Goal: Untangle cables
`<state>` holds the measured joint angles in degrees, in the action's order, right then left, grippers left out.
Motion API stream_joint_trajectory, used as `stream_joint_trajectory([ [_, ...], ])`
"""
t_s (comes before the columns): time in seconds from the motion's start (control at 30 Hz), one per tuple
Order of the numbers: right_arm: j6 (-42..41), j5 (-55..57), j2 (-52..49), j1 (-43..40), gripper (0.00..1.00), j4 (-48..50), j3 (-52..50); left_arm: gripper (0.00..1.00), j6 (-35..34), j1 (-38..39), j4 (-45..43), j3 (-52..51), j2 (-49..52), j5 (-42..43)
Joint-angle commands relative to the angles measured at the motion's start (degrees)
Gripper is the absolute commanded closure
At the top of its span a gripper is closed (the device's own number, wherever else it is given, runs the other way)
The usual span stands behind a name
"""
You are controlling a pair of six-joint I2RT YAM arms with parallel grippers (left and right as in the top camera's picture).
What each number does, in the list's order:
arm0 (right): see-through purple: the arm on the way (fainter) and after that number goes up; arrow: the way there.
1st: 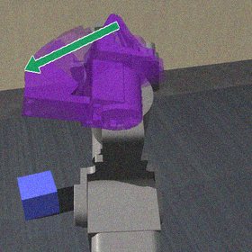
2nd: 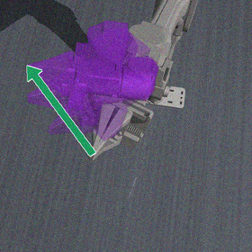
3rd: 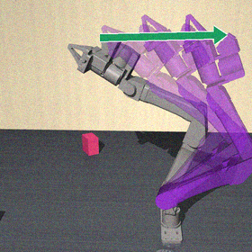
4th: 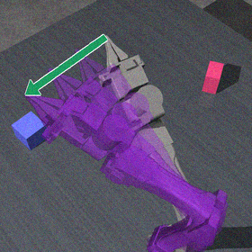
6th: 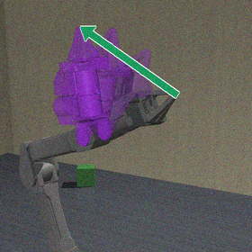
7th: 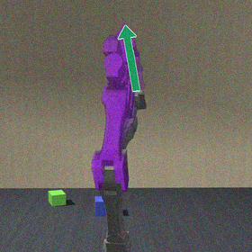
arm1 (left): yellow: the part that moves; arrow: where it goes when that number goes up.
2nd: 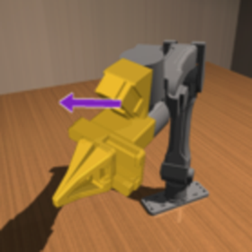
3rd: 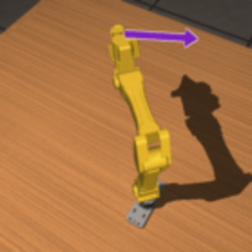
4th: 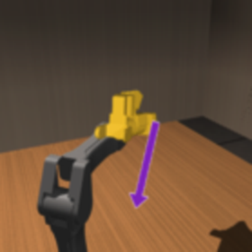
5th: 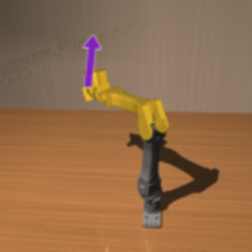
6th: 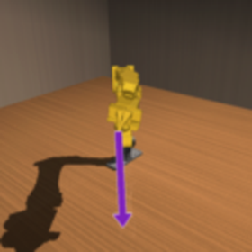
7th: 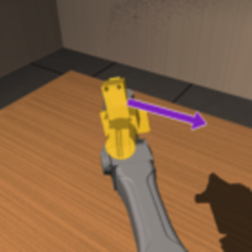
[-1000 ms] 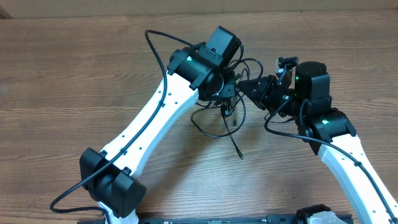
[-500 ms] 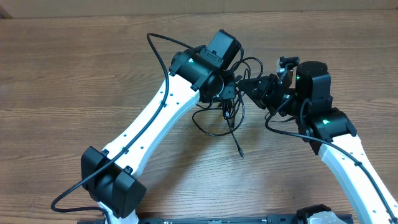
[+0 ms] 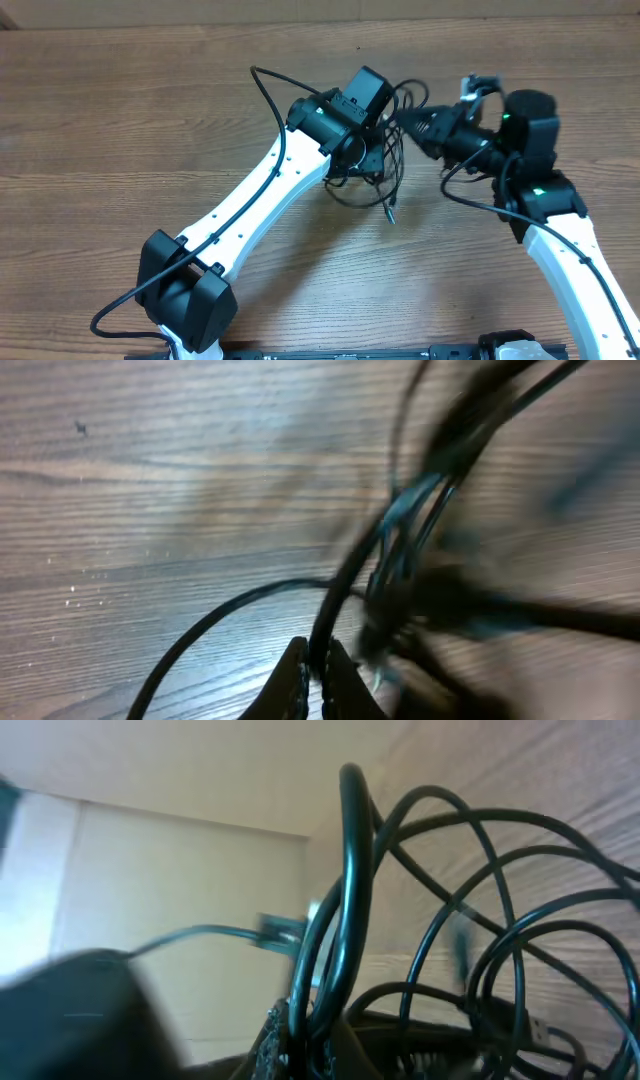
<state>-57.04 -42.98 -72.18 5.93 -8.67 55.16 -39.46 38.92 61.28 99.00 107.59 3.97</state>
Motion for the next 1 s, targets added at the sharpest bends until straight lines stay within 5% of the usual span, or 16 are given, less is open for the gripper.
stream_joint_trajectory([
  [0.0,-2.1,-3.6,0.5,-3.8,0.96,0.9,0.9,0.96,-1.1,-0.2,-0.1,-3.2,-0.1,-2.1],
  [0.53,2.8,-0.4,0.5,-18.1,0.96,-12.0,0.8,0.96,-8.0,-10.7,8.1,-3.8,-0.1,-15.8],
  [0.97,6.8,16.2,0.5,-17.7,0.93,-31.4,0.8,0.96,-6.1,-20.7,10.4,-3.8,-0.1,-4.5],
])
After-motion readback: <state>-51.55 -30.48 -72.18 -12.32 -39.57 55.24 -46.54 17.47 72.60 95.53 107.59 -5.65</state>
